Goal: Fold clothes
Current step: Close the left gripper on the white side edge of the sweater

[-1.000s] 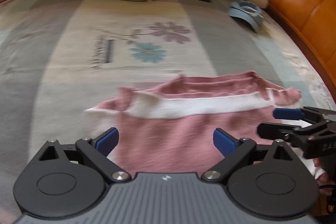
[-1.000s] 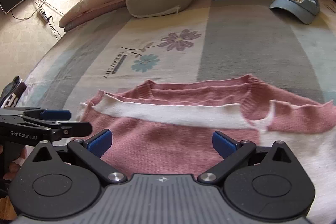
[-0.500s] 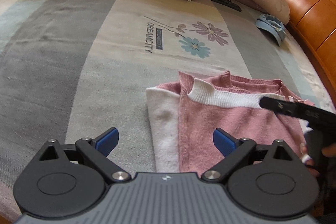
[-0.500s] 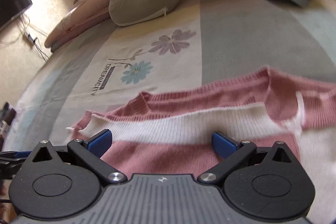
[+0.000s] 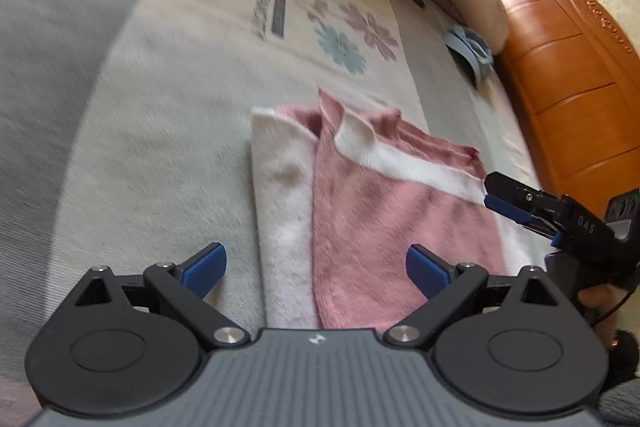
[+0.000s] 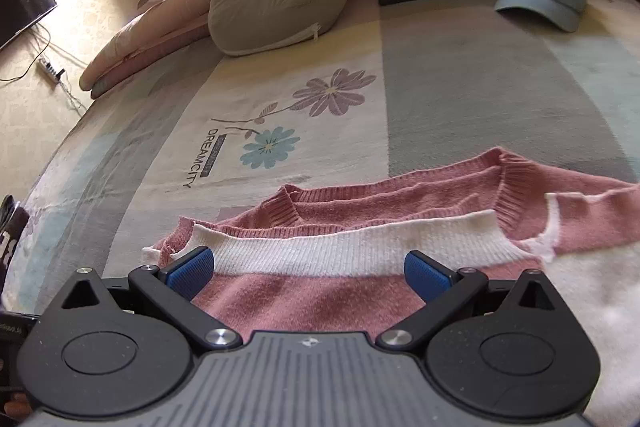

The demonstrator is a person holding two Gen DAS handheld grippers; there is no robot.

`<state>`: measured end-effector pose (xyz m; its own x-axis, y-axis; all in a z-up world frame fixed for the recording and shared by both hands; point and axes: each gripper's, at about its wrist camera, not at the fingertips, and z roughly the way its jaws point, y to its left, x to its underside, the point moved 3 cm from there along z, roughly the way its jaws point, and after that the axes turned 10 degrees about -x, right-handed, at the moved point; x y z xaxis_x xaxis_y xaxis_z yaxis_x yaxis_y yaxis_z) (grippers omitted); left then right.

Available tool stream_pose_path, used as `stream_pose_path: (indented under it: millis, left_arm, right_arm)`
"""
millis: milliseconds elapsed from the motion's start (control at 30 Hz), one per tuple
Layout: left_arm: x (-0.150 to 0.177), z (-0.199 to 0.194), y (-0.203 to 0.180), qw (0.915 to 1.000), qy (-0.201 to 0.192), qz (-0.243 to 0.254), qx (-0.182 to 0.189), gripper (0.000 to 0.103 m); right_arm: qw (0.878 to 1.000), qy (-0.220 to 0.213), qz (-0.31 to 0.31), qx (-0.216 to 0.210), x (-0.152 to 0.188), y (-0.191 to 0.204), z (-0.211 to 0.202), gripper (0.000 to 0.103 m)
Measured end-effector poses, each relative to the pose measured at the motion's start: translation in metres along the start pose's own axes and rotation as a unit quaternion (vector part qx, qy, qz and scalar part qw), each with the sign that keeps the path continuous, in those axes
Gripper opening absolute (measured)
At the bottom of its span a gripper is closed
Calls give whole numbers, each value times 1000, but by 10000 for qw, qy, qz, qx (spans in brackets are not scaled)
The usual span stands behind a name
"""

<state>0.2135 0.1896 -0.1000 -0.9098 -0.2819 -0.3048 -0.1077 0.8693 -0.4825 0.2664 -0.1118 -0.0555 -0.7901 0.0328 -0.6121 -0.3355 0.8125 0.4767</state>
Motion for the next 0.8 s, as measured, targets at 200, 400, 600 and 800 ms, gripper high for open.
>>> stream_pose_path:
  millis: [200, 400, 600, 800]
  left_arm:
    - [-12, 14, 2, 9970, 482, -91, 605, 96]
    - [-33, 33, 5, 9916, 394, -370, 1176, 97]
    - [-28, 34, 11, 9840, 658, -566, 1556, 98]
    - [-14, 33, 7, 9792, 1080, -440, 1659, 98]
  right_arm:
    - [9999, -58, 62, 130, 6, 2, -13, 103]
    - [9993, -195, 59, 300, 9, -1, -20, 103]
    - [9992, -225, 143, 284, 12, -3, -21, 103]
    - [9989, -281, 225, 290, 12, -3, -24, 103]
